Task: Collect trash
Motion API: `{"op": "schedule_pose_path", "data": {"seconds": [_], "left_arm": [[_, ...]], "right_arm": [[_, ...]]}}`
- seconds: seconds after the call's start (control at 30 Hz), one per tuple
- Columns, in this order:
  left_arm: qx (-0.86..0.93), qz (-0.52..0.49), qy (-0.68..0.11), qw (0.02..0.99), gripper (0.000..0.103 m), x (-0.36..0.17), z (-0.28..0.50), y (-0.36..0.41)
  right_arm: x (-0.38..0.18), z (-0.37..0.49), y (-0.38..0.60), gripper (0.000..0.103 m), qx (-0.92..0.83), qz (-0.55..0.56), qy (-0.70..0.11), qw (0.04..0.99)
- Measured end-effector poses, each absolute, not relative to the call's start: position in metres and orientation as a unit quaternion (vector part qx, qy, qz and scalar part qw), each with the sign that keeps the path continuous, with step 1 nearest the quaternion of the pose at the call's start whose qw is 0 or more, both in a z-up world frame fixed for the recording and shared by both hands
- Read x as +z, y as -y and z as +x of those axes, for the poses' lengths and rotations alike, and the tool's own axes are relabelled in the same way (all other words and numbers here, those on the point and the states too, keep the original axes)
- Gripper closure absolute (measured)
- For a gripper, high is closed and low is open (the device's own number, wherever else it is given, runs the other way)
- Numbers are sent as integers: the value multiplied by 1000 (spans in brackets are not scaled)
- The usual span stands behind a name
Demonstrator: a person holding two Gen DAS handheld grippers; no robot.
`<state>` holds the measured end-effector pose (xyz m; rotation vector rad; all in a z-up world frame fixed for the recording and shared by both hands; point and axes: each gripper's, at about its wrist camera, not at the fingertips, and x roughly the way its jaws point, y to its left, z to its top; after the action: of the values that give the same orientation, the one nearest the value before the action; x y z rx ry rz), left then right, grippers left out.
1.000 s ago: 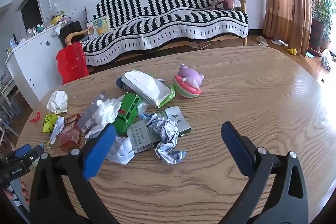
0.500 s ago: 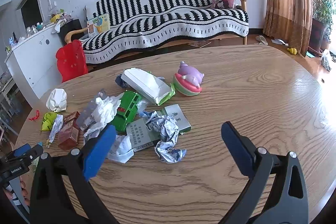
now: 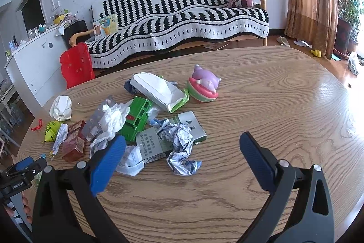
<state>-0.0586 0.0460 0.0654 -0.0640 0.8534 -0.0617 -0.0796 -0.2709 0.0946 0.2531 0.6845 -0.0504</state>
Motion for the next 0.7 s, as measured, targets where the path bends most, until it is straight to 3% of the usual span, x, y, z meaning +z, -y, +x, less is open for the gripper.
{"op": "schedule_pose_path", "data": {"seconds": [0.7], "left_arm": [[-27,-27,-423,905,6,66,-57,-45]], "right_arm": [[92,-80,268,6,-28,116,-347,930]]}}
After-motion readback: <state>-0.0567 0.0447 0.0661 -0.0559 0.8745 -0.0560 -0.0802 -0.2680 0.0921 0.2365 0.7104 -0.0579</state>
